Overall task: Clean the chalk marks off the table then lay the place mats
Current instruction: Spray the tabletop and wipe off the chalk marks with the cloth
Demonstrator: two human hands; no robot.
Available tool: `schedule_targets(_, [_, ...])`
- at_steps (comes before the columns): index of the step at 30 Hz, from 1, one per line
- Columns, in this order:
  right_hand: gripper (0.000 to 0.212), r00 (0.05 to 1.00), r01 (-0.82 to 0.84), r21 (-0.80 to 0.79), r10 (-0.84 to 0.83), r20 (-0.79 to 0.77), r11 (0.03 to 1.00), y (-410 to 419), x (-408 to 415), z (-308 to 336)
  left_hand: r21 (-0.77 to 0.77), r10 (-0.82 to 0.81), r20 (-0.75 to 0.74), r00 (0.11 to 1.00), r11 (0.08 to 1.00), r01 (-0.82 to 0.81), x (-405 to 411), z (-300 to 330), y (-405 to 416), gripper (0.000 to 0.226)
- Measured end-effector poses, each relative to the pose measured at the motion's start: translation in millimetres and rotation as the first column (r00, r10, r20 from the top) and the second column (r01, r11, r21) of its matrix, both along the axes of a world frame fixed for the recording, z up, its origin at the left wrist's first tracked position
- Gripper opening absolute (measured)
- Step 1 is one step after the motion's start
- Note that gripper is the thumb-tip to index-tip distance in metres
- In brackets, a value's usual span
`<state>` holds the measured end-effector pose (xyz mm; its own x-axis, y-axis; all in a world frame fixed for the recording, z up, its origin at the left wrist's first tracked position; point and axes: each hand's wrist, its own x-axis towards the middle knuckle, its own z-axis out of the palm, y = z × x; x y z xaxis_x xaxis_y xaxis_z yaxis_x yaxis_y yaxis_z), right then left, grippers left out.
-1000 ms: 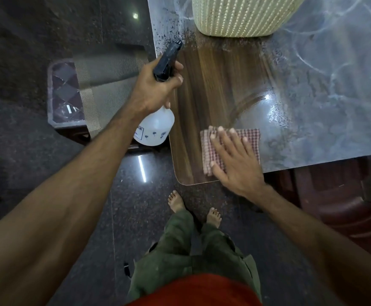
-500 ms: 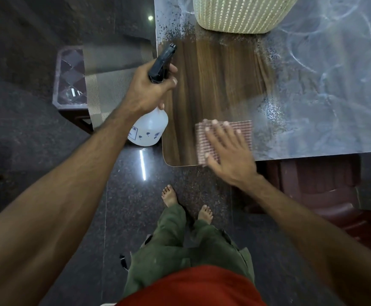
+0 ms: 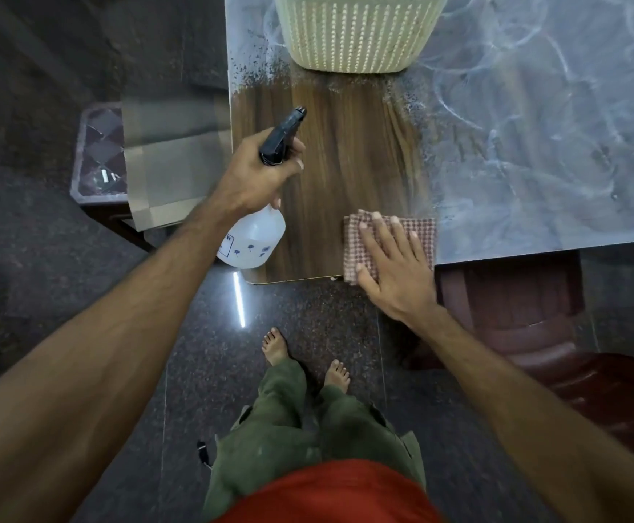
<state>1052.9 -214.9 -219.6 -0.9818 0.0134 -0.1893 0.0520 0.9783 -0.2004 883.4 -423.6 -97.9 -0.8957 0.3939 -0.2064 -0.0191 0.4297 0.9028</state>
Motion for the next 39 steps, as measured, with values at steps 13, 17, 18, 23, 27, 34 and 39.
schedule_targets(13, [0.071, 0.988, 0.152, -0.022, -0.153, -0.021, 0.988, 22.3, -88.3, -0.9, -0.053, -0.024, -0.008, 1.000, 0.998, 0.024, -7.1, -7.1, 34.4, 0.016])
schedule_targets(17, [0.073, 1.000, 0.019, -0.067, -0.019, 0.000, 0.998, 1.9, -39.8, 1.2, -0.068, -0.044, -0.011, 0.999, 0.997, 0.043, -19.6, -4.0, 47.1, 0.015])
schedule_targets(18, [0.074, 1.000, 0.030, -0.047, -0.030, 0.004, 0.998, 15.8, -32.7, -0.2, -0.071, -0.051, -0.009, 0.999, 0.996, 0.051, -23.9, -4.2, 50.0, 0.015])
schedule_targets(23, [0.079, 0.918, 0.397, 0.048, -0.397, -0.006, 0.917, 119.7, -52.1, -5.2, -0.096, -0.099, -0.006, 0.995, 0.991, 0.098, -45.3, -8.7, 69.1, 0.016])
schedule_targets(27, [0.079, 0.860, 0.511, 0.024, -0.510, -0.023, 0.859, 125.8, -118.0, -4.9, -0.101, -0.129, -0.004, 0.992, 0.987, 0.128, -61.3, -11.5, 78.6, 0.017])
schedule_targets(34, [0.069, 0.988, 0.145, -0.037, -0.146, -0.038, 0.989, 9.7, -110.3, -1.1, -0.175, -0.236, 0.075, 0.969, 0.953, 0.246, -98.9, -9.4, 98.8, 0.014])
schedule_targets(39, [0.070, 0.980, 0.197, 0.013, -0.197, -0.038, 0.980, 42.6, -84.7, -7.8, -0.318, -0.364, 0.135, 0.922, 0.865, 0.388, -116.1, -18.2, 122.8, 0.008])
